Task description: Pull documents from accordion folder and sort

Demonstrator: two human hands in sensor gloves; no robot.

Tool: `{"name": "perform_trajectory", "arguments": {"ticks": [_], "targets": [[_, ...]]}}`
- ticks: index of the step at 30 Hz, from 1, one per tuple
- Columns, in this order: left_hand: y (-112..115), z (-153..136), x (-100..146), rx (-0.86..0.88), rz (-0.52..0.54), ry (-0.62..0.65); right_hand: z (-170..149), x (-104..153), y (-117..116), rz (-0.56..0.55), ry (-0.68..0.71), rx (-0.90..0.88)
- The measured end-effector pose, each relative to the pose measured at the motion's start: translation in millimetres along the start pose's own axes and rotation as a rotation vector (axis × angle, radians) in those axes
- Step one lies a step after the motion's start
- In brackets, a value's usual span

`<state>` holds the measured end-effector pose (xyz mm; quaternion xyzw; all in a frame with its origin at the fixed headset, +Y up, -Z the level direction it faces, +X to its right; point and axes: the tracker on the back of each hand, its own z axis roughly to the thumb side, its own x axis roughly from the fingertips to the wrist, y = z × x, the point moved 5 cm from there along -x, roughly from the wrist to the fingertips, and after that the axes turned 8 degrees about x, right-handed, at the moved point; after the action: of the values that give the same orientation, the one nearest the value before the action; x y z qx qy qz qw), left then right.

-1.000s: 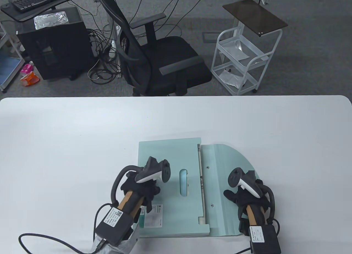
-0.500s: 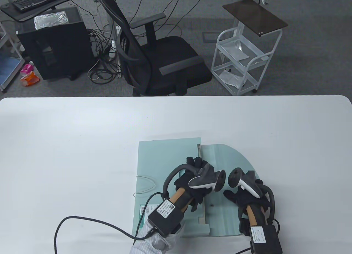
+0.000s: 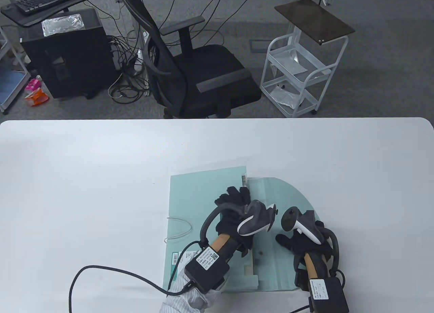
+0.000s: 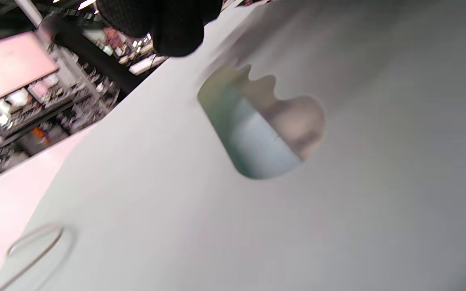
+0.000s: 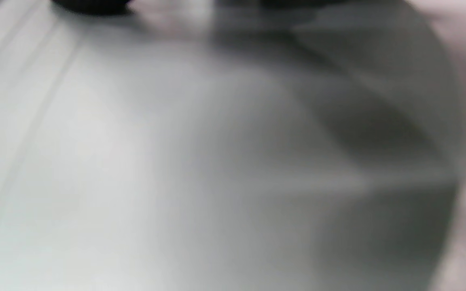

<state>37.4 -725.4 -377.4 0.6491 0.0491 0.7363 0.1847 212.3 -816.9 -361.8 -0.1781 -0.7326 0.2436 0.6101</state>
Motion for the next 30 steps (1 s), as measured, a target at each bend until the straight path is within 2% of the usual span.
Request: {"name": "perform_trajectory", "arguments": {"ticks": [7, 14, 15, 16, 19, 24, 30], "targets": [[13.8, -33.9, -12.0, 0.449, -0.213, 0.002, -0.1, 0.1, -0.1, -0.002, -0.001, 0.002], [30.5, -47.9, -18.8, 0.767, -0.294, 0.020, -0.1, 0.1, -0.1, -0.002, -0.001, 0.006], [34.2, -49.4, -19.0, 0.854, -0.317, 0.042, -0.1, 0.2, -0.1, -0.001, -0.002, 0.007], [35.9, -53.1, -17.6, 0.924, -0.315, 0.023, -0.1, 0.2, -0.1, -0.002, -0.002, 0.008], [32.3, -63.7, -14.0, 0.985, -0.277, 0.039, 0.0, 0.4, -0.1, -0.002, -0.003, 0.009], [2.8, -88.8, 5.0, 1.051, -0.180, 0.091, 0.2, 0.7, -0.3, -0.002, -0.008, 0.021], [-23.1, -148.5, 32.9, 1.188, -0.089, 0.137, 0.8, 1.2, -0.4, -0.005, -0.018, 0.036]]}}
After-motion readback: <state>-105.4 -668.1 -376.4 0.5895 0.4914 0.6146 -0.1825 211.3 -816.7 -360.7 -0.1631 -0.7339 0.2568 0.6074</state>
